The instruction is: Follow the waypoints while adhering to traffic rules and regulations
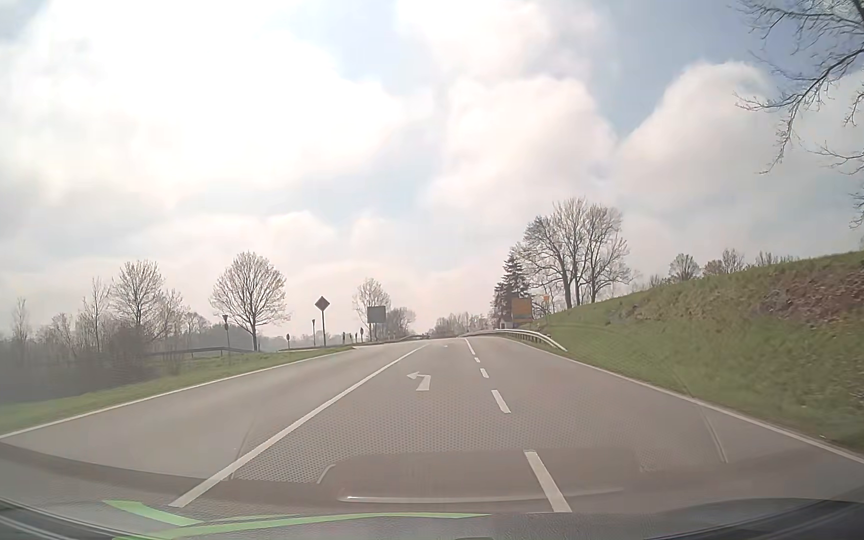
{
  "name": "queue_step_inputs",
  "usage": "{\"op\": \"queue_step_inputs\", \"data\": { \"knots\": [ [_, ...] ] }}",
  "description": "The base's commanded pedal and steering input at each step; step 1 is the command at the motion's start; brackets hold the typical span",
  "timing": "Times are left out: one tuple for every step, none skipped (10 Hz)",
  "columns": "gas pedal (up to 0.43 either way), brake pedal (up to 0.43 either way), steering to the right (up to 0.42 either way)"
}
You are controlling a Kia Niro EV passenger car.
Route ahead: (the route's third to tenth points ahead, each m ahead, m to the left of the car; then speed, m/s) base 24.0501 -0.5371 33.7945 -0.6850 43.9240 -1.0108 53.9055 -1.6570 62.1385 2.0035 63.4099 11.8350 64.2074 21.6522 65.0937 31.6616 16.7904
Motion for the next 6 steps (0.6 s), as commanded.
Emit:
{"op": "queue_step_inputs", "data": {
  "knots": [
    [0.000, 0.171, 0.005],
    [0.000, 0.213, 0.005],
    [0.000, 0.226, 0.006],
    [0.000, 0.250, 0.006],
    [0.000, 0.262, 0.006],
    [0.000, 0.268, 0.006]
  ]
}}
